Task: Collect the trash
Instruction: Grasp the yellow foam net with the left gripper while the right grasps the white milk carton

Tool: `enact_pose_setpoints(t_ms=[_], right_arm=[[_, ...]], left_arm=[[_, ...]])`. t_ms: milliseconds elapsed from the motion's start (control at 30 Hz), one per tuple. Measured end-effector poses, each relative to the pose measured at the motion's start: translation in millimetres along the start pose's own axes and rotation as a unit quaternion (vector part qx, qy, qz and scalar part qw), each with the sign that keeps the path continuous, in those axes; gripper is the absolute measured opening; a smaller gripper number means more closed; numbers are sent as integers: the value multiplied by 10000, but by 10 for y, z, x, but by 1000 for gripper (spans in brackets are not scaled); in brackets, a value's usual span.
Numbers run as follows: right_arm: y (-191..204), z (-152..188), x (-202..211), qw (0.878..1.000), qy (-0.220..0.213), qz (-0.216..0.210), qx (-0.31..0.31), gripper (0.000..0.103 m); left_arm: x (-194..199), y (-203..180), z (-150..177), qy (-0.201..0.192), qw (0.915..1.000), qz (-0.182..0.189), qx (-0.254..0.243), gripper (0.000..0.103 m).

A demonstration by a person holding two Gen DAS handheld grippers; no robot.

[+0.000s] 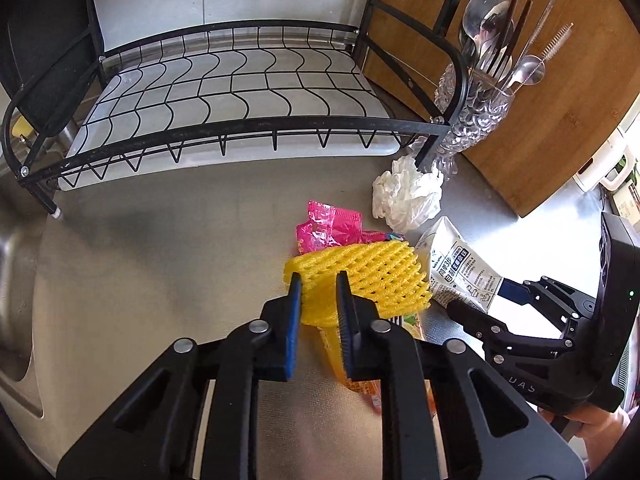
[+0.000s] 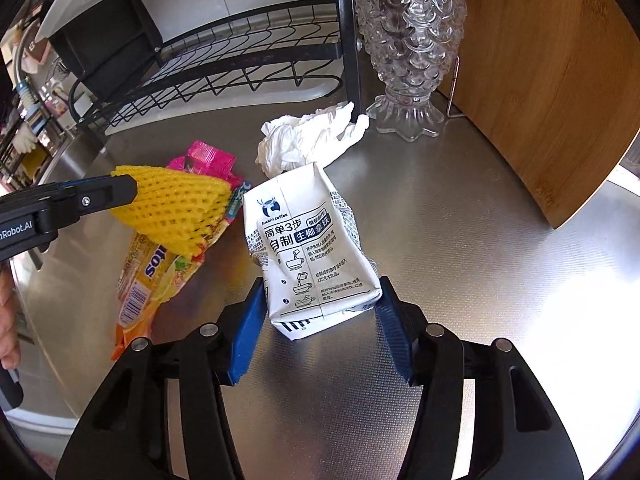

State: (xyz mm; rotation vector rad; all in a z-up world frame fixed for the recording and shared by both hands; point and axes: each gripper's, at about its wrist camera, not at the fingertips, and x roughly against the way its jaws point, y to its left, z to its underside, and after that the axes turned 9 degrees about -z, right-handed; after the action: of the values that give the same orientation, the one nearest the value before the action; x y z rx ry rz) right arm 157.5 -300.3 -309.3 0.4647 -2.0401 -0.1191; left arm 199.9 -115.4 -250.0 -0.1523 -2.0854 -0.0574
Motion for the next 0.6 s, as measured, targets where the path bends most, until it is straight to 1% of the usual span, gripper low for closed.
enact_pose_setpoints(t_ms=[100,267,433,600], right_arm=[[-5,6,8,10000,-31,-71,-51,55],[2,20,96,9998,-165,-72,-71,53],[36,11,292,9988,-485,50,-95,52],[120,51,584,9964,-819,134,-150,52]], left_arm=[[20,-13,9,-31,10000,21,-49,6],[119,-29,12,-177,9998,11,-97,4],[370,-27,-8,-534,9985,98,-101,3],[746,7,34,-914,9957,97,-140,3]])
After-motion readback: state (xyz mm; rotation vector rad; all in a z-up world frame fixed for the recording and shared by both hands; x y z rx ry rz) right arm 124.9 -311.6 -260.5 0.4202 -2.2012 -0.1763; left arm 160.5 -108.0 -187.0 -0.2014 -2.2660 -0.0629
